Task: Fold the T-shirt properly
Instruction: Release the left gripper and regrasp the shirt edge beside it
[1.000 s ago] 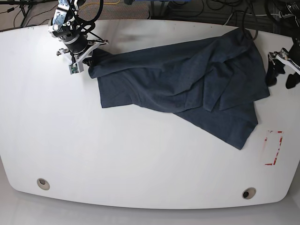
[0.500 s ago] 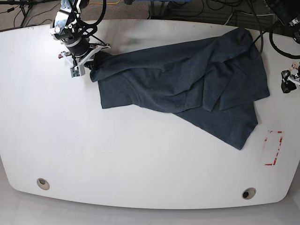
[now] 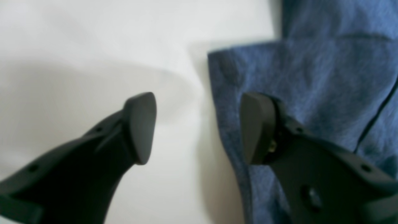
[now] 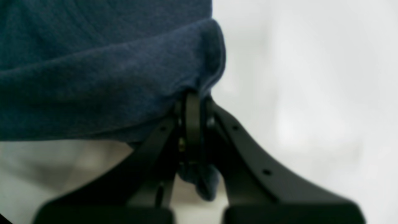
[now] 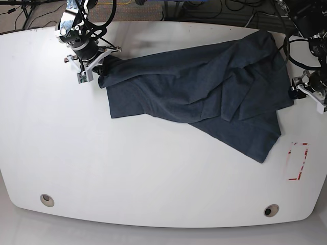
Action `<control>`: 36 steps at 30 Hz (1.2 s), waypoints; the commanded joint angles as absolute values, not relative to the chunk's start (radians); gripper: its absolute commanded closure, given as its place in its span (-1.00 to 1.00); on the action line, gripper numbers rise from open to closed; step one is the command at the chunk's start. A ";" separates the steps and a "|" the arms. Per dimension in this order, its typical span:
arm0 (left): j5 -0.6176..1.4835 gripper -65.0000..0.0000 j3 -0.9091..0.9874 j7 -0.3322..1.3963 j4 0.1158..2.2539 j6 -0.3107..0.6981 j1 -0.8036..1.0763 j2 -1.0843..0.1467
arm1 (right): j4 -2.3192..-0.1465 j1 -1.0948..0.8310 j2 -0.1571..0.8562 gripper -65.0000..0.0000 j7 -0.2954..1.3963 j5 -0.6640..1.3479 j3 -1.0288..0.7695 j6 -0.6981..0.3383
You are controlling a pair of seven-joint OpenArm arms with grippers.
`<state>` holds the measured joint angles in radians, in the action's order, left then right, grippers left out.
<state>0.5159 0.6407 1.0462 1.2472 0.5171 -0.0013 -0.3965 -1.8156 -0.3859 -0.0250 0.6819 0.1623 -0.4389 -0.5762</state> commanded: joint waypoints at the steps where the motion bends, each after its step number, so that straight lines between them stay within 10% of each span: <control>1: 0.527 -0.13 0.630 1.000 1.234 0.519 -0.021 -0.421 | -1.831 -0.384 -0.021 1.00 0.659 0.179 -0.441 -0.572; 20: 0.532 -0.11 0.521 0.958 1.199 0.524 -0.030 -0.398 | -1.831 -0.383 -0.021 1.00 0.659 0.185 -0.441 -0.572; 29: 0.524 0.96 0.519 0.914 1.196 0.516 -0.042 -0.384 | -1.833 -0.371 -0.021 1.00 0.659 0.185 -0.443 -0.572; 36: 0.479 1.00 0.527 0.914 1.211 0.526 -0.042 -0.371 | -1.836 -0.371 -0.022 1.00 0.659 0.186 -0.441 -0.572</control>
<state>0.4896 0.5198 0.9070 1.1934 0.5240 -0.0345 -0.3630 -1.8149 -0.3744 -0.0250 0.6823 0.1654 -0.4389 -0.5762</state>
